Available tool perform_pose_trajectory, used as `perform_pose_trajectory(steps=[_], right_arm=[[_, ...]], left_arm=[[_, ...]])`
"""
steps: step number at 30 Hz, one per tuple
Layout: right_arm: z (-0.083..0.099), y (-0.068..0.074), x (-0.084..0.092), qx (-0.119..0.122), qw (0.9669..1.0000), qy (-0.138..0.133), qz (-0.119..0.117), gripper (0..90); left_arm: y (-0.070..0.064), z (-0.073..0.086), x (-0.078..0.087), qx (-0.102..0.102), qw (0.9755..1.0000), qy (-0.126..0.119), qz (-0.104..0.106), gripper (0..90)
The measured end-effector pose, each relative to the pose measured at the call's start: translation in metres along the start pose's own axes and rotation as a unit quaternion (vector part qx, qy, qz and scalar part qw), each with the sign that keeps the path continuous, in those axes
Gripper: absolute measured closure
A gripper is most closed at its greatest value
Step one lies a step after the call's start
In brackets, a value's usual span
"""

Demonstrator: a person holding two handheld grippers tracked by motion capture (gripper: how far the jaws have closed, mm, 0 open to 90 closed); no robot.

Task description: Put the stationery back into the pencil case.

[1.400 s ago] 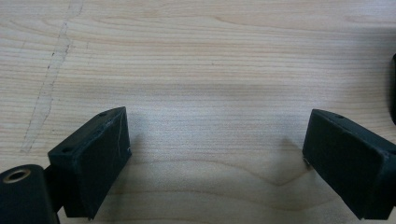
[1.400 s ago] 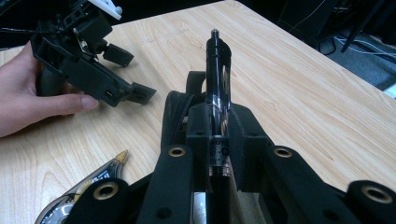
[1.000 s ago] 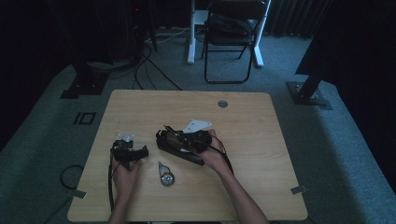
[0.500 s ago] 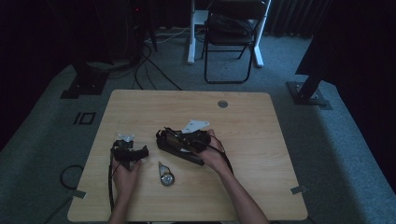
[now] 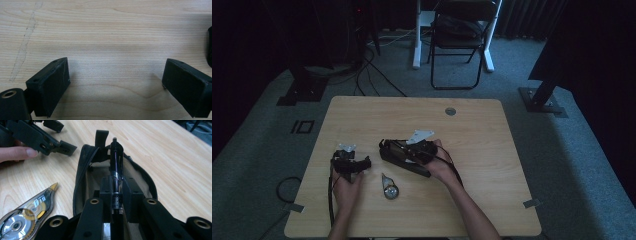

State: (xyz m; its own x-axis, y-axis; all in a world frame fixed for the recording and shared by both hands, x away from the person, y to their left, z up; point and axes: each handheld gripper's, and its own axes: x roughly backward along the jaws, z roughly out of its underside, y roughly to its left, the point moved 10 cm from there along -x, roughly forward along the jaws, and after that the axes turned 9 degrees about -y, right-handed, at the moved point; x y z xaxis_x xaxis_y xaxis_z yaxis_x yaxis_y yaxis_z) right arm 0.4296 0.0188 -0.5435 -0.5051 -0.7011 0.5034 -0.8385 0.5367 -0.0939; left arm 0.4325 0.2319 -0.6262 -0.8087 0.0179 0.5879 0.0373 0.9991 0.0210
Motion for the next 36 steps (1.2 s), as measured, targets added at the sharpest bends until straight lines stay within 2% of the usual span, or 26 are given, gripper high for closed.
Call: perform_pose_trajectory(steps=[12, 22, 26, 33, 36], right_arm=[[0.012, -0.004, -0.005, 0.006, 0.9997, 0.022, 0.004, 78.7], [0.016, -0.006, -0.004, -0.005, 0.9997, 0.023, 0.003, 76.1], [0.012, -0.004, 0.000, -0.006, 0.9999, 0.011, 0.006, 76.0], [-0.003, 0.008, 0.011, 0.004, 0.9999, -0.014, 0.003, 75.8], [-0.006, 0.016, 0.014, 0.001, 0.9997, -0.025, -0.006, 75.7]], left_arm=[[0.000, 0.000, 0.000, 0.002, 1.0000, -0.001, 0.000, 7.8], [-0.001, 0.000, 0.000, 0.003, 1.0000, -0.002, -0.001, 7.8], [-0.001, 0.000, 0.000, 0.002, 1.0000, -0.001, 0.000, 7.8], [-0.001, 0.000, 0.000, 0.002, 1.0000, 0.000, 0.000, 7.8], [-0.001, 0.000, 0.000, 0.002, 1.0000, -0.001, 0.000, 7.8]])
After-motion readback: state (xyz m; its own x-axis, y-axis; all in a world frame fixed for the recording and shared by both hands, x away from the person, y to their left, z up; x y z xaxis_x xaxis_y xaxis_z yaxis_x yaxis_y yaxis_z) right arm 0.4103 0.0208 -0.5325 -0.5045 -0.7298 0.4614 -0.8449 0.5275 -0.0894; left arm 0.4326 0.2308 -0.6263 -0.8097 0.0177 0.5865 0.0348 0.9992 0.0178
